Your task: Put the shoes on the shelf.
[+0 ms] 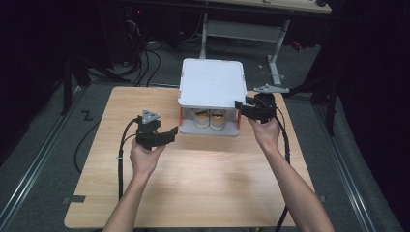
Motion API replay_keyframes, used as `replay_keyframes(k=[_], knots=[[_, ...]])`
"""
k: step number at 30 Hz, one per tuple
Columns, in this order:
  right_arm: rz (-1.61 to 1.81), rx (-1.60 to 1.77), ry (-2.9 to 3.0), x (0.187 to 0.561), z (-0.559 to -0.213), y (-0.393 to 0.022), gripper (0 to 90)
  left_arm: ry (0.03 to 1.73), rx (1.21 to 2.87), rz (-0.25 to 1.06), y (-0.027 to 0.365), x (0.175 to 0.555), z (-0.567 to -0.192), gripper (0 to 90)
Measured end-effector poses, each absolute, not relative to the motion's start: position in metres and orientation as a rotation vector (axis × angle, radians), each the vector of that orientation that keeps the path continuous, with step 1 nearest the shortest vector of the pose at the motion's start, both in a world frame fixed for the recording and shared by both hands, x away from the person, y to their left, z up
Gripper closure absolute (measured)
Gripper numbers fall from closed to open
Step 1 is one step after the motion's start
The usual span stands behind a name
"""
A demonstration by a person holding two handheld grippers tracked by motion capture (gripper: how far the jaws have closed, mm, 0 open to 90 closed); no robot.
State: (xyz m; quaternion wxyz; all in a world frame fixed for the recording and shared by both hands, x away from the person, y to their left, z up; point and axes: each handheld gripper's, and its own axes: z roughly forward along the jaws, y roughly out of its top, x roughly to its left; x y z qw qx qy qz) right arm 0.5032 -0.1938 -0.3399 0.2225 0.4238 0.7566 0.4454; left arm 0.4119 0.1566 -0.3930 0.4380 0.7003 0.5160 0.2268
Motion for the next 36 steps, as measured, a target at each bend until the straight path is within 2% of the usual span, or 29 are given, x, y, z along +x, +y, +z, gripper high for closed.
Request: replay_keyframes(k=[16,25,36], knots=[[1.275,1.193,2.051,0.449,-0.352,-0.254,47.4,1.276,1.7,0.553,0.184,0.391,-0.397,26.8],[1.296,1.287,2.005,0.416,-0.388,-0.291,47.0,1.276,1.711,0.553,0.191,0.379,-0.408,26.4],[1.258,1.376,1.993,0.401,-0.423,-0.313,46.8,1.3,1.713,0.54,0.195,0.371,-0.427,25.5]])
